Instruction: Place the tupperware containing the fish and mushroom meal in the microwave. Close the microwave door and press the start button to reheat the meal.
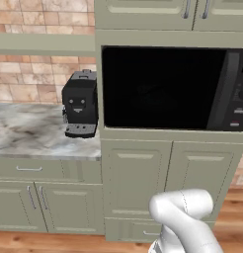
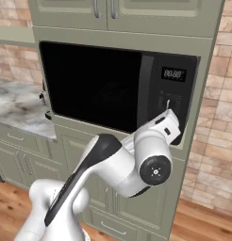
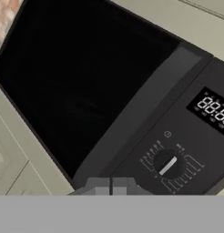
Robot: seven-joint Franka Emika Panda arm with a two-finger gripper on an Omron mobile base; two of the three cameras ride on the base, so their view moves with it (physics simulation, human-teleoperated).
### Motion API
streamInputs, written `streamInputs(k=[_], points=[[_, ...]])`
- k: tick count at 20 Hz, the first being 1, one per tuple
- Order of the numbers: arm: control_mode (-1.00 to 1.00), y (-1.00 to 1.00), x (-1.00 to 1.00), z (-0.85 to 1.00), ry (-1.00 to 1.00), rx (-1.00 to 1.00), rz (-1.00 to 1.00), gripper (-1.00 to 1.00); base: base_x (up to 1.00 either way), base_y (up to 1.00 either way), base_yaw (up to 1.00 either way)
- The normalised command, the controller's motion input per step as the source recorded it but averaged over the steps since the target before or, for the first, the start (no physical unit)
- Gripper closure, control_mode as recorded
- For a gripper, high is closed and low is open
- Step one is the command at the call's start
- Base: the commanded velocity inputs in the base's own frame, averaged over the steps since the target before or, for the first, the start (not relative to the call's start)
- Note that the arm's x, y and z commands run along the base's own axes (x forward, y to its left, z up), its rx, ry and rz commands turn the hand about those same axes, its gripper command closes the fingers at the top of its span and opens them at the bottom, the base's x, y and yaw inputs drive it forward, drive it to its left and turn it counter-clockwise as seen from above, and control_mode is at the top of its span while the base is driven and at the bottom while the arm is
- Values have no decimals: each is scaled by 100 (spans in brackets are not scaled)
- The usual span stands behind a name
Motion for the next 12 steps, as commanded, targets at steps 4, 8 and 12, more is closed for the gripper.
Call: streamInputs(k=[4, 8, 12], points=[[-100, -9, 24, -34, 0, 0, 0, 100, 0, 0, 0], [-100, -12, 23, -20, 0, 0, 0, 100, 0, 0, 0], [-100, -18, 19, -9, 0, 0, 0, 100, 0, 0, 0]])
